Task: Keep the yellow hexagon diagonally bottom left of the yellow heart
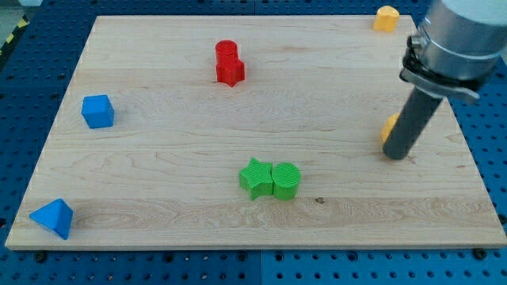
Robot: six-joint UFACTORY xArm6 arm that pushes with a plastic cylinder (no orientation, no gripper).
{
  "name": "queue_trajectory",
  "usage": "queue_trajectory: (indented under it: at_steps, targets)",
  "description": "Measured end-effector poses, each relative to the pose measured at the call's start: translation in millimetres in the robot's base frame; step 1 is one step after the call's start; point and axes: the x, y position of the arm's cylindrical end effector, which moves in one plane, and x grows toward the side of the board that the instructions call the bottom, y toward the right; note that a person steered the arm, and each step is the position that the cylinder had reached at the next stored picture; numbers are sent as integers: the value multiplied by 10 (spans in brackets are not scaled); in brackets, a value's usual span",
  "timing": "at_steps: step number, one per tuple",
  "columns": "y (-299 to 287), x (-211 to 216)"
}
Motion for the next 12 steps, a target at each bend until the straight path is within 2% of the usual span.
queue_trajectory:
  at_steps: [1,2,3,4,5,6,7,9,10,11,12]
  targets:
    - [-58,-382]
    - [-88,-545]
    - [-86,-109]
    - [33,-62]
    - [196,-302]
    - [319,-313]
    - [296,-399]
    - [-49,-830]
    - [27,-931]
    - [249,-680]
    - [416,-891]
